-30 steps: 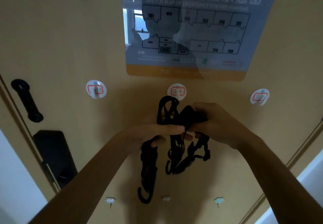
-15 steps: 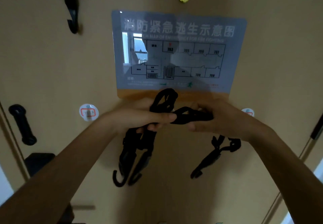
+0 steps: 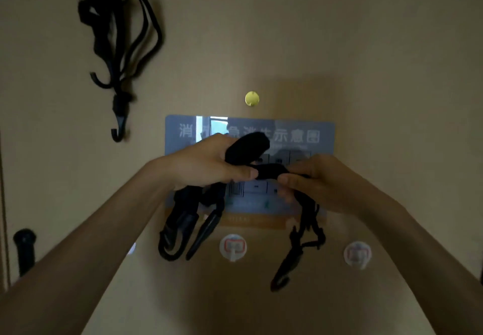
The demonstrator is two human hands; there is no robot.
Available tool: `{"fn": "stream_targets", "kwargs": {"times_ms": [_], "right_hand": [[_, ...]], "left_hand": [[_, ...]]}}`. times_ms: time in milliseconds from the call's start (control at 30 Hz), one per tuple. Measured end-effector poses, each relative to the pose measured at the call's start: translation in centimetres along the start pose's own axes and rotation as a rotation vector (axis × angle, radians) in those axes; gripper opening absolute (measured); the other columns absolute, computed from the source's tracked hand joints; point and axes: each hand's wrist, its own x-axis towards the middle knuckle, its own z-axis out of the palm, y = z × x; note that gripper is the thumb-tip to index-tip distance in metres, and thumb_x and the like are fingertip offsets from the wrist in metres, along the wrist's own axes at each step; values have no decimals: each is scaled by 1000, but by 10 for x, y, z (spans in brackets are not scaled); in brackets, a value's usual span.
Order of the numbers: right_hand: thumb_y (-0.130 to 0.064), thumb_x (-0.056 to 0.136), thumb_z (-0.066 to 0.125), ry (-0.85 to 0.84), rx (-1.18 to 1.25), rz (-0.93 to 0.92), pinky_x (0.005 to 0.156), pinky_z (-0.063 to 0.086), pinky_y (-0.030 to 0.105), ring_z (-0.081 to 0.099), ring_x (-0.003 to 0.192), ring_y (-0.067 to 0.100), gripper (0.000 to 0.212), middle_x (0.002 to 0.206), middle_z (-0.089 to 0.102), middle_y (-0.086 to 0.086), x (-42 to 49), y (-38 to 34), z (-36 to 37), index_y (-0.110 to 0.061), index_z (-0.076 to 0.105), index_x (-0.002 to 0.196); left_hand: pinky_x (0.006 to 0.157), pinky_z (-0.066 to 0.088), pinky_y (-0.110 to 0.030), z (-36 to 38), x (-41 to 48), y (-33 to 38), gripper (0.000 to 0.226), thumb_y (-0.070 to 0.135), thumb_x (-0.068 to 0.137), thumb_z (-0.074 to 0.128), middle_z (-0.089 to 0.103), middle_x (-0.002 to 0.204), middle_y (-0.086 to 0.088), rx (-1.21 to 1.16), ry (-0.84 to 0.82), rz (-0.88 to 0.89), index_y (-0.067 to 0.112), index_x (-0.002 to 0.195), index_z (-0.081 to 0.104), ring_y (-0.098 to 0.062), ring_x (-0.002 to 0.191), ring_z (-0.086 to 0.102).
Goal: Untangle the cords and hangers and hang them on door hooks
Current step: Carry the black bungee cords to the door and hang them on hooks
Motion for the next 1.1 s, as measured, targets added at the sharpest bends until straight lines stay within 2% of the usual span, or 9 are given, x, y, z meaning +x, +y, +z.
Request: {"fn": "stream_targets", "kwargs": {"times_ms": [67, 167, 300, 433, 567, 667, 733, 900, 1100], "right_hand": [[-16, 97, 49, 99, 51, -36, 46, 32, 10, 46, 43, 1, 30, 50, 50, -11, 14, -3, -14, -8, 63, 71], [-21, 100, 40, 191, 48, -76, 56, 35, 19, 43, 51, 1, 24, 62, 48, -8, 39, -7, -36, -24, 57, 84], [-38, 98, 36, 299, -172, -150, 51, 35, 15, 49, 54, 2, 30, 66, 50, -13, 67, -10, -74, -31, 44, 125], [-40, 98, 32, 537, -614, -321, 50, 30, 32, 52, 55, 22, 39, 64, 52, 0, 99, -11, -113, -11, 56, 110], [-36, 98, 32, 784, -700, -328, 56, 26, 32, 46, 63, 27, 37, 72, 54, 6, 142, -19, -149, -9, 57, 104], [-30, 100, 36, 872, -728, -267, 60, 28, 33, 51, 74, 32, 31, 85, 61, 16, 174, -31, -178, -6, 56, 106], [-30, 100, 36, 903, -766, -236, 61, 28, 34, 55, 81, 36, 32, 91, 62, 19, 191, -37, -192, -6, 56, 108], [-32, 100, 37, 894, -787, -193, 59, 32, 33, 52, 73, 29, 30, 85, 57, 11, 215, -40, -200, -11, 48, 118], [-29, 99, 40, 883, -802, -182, 58, 32, 36, 52, 72, 34, 25, 85, 54, 15, 223, -38, -192, -9, 42, 113]], "left_hand": [[57, 40, -16, -13, 10, 15, 22, 21, 85, 68, 56, 68, -2, -17, 71, 37, 2, 94, 64, -5, 58, 53], [41, 35, -10, -34, 25, 39, 13, 21, 86, 67, 57, 60, 6, -15, 155, 88, 10, 89, 61, 2, 46, 49], [45, 39, -12, -65, 51, 63, 13, 26, 85, 68, 67, 72, -4, 102, 284, 211, 21, 78, 58, -2, 49, 50], [50, 37, -13, -98, 83, 84, 20, 30, 81, 71, 56, 53, 16, 273, 406, 294, 28, 68, 56, 4, 47, 48], [53, 32, -23, -135, 115, 110, 24, 26, 82, 69, 48, 57, 12, 324, 601, 388, 26, 64, 53, -1, 52, 44], [51, 34, -12, -157, 135, 128, 21, 26, 83, 66, 51, 64, 15, 383, 732, 448, 33, 69, 54, 0, 59, 46], [54, 34, -7, -169, 148, 134, 6, 27, 84, 66, 57, 74, 13, 402, 795, 470, 27, 83, 60, -6, 71, 52], [72, 36, -18, -181, 170, 137, 23, 23, 85, 67, 56, 95, 6, 363, 862, 429, 20, 107, 61, -10, 88, 50], [73, 38, -21, -176, 173, 133, 30, 18, 81, 70, 60, 99, 2, 334, 898, 364, 17, 111, 64, -12, 90, 54]]}}
